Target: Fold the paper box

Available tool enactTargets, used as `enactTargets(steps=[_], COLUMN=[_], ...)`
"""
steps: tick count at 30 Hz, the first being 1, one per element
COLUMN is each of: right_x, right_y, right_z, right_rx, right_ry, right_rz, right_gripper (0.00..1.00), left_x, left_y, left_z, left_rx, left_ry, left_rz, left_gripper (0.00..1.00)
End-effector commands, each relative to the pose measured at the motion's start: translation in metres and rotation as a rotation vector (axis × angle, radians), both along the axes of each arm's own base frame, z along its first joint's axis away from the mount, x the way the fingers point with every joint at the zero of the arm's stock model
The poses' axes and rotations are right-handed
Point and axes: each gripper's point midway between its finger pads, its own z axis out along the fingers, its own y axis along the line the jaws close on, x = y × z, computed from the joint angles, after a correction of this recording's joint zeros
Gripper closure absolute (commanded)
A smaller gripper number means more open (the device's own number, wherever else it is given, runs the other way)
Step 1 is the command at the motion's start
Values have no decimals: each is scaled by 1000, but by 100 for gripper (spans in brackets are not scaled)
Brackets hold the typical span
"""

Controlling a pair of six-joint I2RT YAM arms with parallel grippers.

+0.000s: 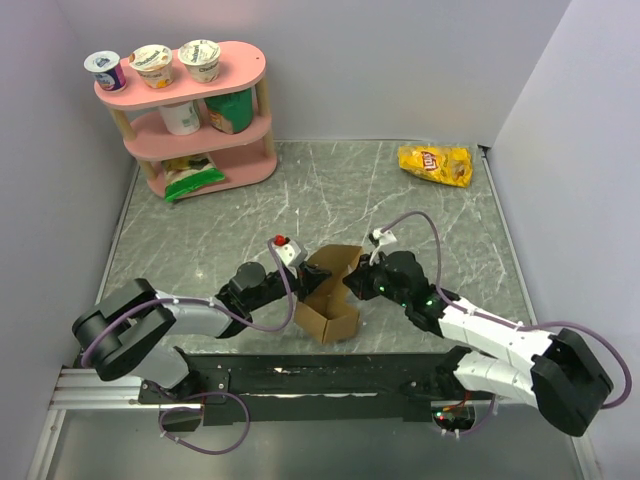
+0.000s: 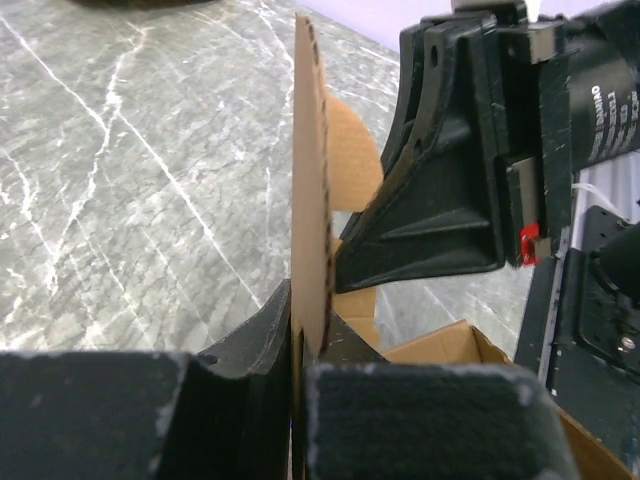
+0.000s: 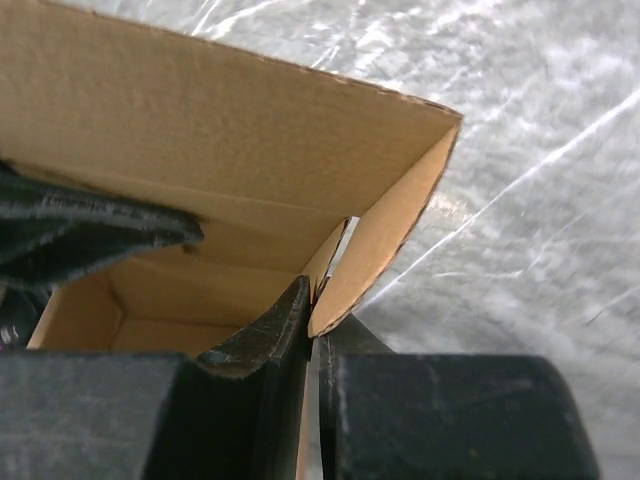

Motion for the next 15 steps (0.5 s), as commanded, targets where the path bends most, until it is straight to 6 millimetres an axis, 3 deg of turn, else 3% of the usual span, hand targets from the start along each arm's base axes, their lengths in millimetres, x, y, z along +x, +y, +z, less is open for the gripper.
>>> enactTargets(steps=[1,6,10,13,15], right_x=[5,8,13,16,13], right_y=[37,51,56,51,41], right_z=[38,60,83,87,85], right_rx=[265,326,348,309,271], right_ry=[14,-24,-76,-88,-91], right_rz=[-94,-156,-180,-201,-212], right_gripper=[88,85,74,55,35], left_x=[-22,-30,-33,-33,-34], left_y=[-16,-18,-18,-15,-13], left_z=[13,13,12,13,16], left_rx=[-54,-57,-57,-50,-46], left_ry=[-39,-43,-41,-49,-58], left_rz=[-93,-116,-126,-118,-123], left_gripper=[90,89,89,89,89])
